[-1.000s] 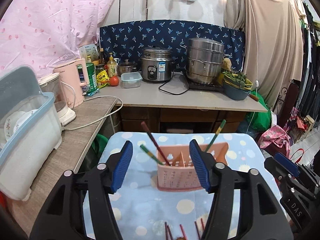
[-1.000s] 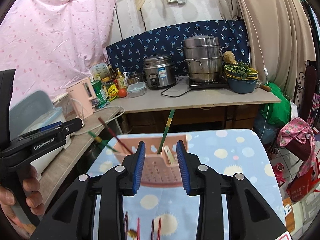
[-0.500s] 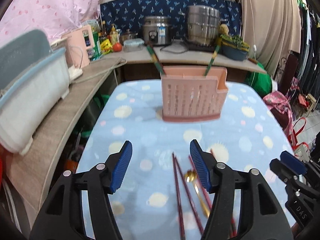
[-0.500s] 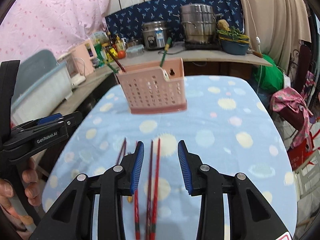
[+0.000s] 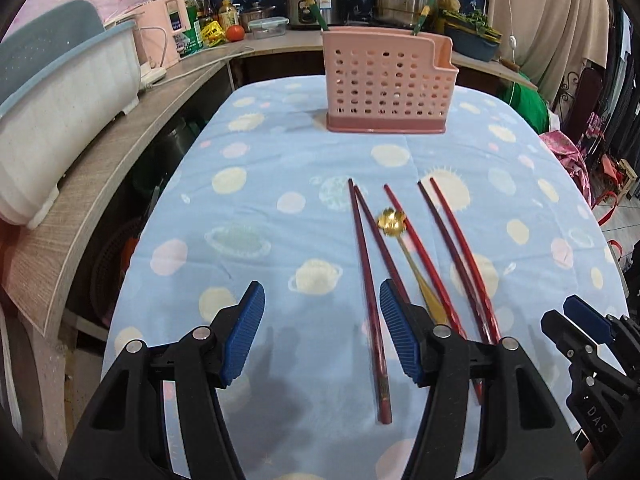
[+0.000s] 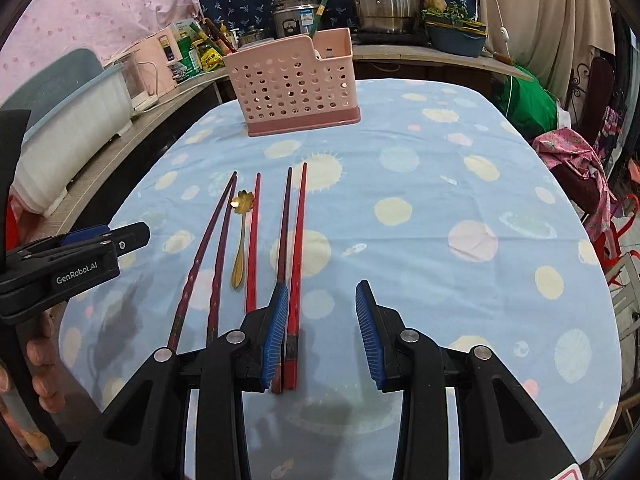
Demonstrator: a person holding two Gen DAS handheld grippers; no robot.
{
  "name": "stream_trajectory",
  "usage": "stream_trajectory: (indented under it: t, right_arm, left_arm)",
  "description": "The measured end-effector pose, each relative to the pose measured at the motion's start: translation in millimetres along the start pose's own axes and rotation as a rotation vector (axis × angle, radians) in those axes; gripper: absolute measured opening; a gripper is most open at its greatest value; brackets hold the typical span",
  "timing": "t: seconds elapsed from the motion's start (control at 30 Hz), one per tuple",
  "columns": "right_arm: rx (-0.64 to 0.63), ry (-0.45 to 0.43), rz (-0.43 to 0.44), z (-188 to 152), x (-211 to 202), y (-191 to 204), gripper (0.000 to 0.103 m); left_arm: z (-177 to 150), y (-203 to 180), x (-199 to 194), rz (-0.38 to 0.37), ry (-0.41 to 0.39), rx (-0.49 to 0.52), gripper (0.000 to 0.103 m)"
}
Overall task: Organize utensils
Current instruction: 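Move both open tools over the remaining dark red chopsticks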
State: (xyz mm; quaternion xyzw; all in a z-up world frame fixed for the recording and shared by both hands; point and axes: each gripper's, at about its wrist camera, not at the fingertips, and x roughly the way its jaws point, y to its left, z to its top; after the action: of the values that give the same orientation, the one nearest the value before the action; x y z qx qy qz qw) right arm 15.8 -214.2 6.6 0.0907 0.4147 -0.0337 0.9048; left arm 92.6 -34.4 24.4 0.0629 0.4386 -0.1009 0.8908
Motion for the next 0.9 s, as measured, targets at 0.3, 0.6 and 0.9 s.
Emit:
stream_trajectory:
  t: [0.3,0.6,0.9]
  right_arm:
    - [-0.017,0.027,-0.019,-13,8,3,0.034]
    - [-0.028,0.059,-0.016,-27,15,6,0.035]
    - [-0.043,0.075,-0.017,-33,19,10,0.034]
  left_arm:
    - [-22,0,10,-0.006,0.056,-0.002,0.057]
    - [-41,-7,19,-0.01,0.106,0.016,0.057]
    - [-49,-12,24,-0.018,0.124,0.028,0.057]
